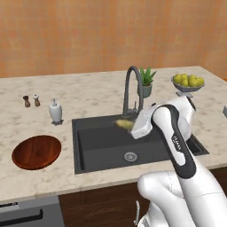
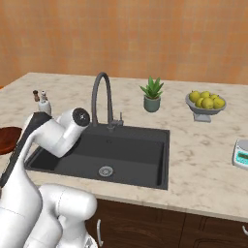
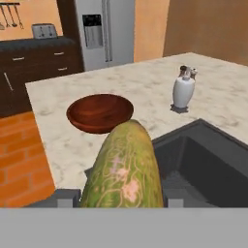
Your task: Pick the cucumber from the sink and place it in the bowl. Then pick the bowl and place it in the microwave. Then close the microwave door and press the start button.
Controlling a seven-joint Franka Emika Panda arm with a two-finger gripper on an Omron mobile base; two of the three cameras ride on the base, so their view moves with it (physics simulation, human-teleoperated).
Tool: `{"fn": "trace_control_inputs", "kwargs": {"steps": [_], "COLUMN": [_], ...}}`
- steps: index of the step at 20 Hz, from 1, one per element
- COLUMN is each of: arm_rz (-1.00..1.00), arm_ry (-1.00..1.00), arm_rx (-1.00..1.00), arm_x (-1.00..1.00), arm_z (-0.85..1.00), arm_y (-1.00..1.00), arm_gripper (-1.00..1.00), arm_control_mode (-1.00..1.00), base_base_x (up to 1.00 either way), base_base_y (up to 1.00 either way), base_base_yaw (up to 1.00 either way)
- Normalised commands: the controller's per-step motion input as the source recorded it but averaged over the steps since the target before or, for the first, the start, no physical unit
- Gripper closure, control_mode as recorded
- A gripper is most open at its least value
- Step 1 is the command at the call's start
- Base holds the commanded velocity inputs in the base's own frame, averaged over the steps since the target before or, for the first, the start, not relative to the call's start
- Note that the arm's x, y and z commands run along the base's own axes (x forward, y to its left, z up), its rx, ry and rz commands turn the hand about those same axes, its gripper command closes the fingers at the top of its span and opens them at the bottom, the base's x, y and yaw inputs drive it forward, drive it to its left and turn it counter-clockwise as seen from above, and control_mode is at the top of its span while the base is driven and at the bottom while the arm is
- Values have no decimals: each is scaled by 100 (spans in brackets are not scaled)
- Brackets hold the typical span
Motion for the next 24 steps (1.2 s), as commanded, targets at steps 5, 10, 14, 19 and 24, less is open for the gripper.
{"fn": "trace_control_inputs", "kwargs": {"steps": [5, 10, 14, 19, 24], "arm_rz": [1, 0, -4, -8, 0], "arm_ry": [36, 9, 2, 4, 1], "arm_rx": [-1, -10, -29, -22, -2], "arm_x": [6, 21, 38, 47, 46], "arm_z": [11, 0, -3, 0, -14], "arm_y": [100, 100, 99, 63, 53], "arm_gripper": [100, 100, 100, 100, 100], "arm_control_mode": [-100, -100, -100, -100, -100], "base_base_x": [0, 0, 0, 0, 0], "base_base_y": [0, 0, 0, 0, 0], "base_base_yaw": [0, 0, 0, 0, 0]}}
